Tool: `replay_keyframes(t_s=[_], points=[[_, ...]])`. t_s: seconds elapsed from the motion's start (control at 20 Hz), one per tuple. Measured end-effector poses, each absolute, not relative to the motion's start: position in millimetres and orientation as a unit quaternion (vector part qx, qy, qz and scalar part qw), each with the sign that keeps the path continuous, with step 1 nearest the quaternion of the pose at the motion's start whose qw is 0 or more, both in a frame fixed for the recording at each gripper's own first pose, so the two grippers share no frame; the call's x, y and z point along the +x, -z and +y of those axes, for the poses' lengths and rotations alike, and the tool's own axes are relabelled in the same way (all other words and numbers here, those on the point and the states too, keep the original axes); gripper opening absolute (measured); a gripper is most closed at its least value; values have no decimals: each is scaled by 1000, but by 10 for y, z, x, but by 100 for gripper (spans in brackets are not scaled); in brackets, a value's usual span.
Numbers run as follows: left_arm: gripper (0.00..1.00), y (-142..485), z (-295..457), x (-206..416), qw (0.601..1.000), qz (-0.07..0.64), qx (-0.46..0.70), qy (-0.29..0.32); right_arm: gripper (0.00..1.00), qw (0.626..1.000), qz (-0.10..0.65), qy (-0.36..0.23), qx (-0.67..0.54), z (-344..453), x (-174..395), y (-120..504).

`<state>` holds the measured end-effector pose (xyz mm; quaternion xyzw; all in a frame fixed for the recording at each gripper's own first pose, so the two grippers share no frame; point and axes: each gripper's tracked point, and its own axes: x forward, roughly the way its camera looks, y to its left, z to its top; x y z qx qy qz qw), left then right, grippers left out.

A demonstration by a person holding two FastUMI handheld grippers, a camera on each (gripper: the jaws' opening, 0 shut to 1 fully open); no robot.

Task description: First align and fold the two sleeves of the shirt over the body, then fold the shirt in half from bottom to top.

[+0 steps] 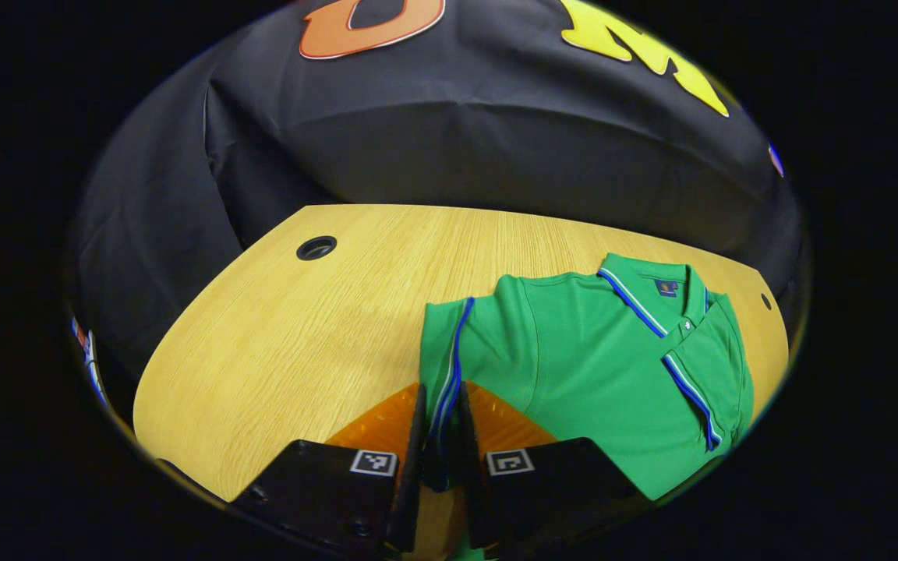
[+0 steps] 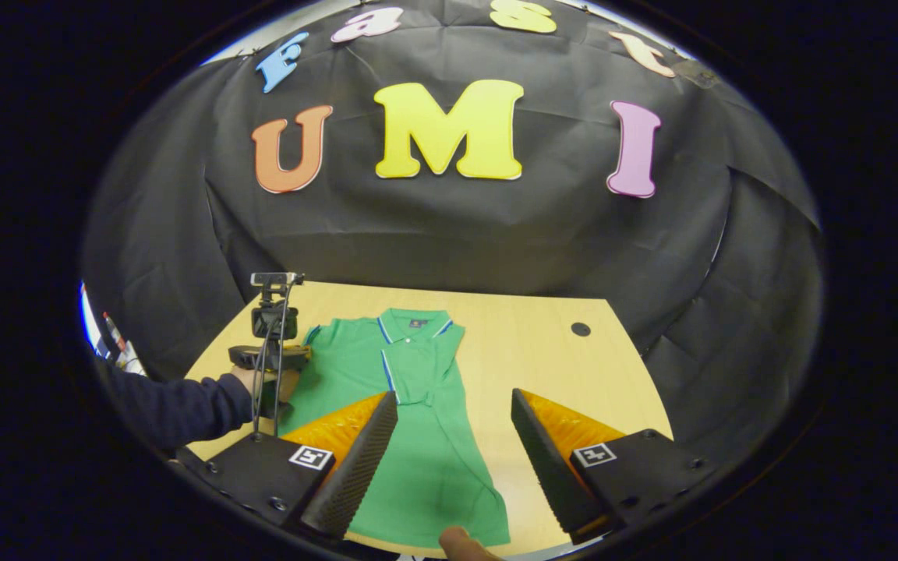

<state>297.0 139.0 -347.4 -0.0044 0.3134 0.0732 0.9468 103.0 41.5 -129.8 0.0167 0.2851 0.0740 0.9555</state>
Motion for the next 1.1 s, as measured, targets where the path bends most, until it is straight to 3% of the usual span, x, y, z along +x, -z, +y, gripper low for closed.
replay_keyframes(t_s=[0.15, 0.2, 0.65, 0.7, 0.95, 1.1], points=[[6, 3461, 1402, 2982, 946, 316, -10, -69, 96, 955, 287, -77, 19, 376, 979, 1312], [5, 3462, 1394, 2977, 946, 316, -15, -66, 95, 955, 287, -78, 19, 366, 967, 1317], [3, 3067, 1286, 2901, 953, 296, -5, -61, 93, 958, 268, -97, 17, 297, 987, 1264], [3, 2990, 1216, 2899, 955, 292, -6, -57, 99, 958, 267, -100, 19, 289, 987, 1260], [3, 2728, 743, 2863, 960, 278, 3, -34, 92, 959, 259, -113, 29, 231, 992, 1251], [3, 2761, 434, 2843, 958, 284, 8, -24, 95, 959, 254, -118, 33, 152, 980, 1243]])
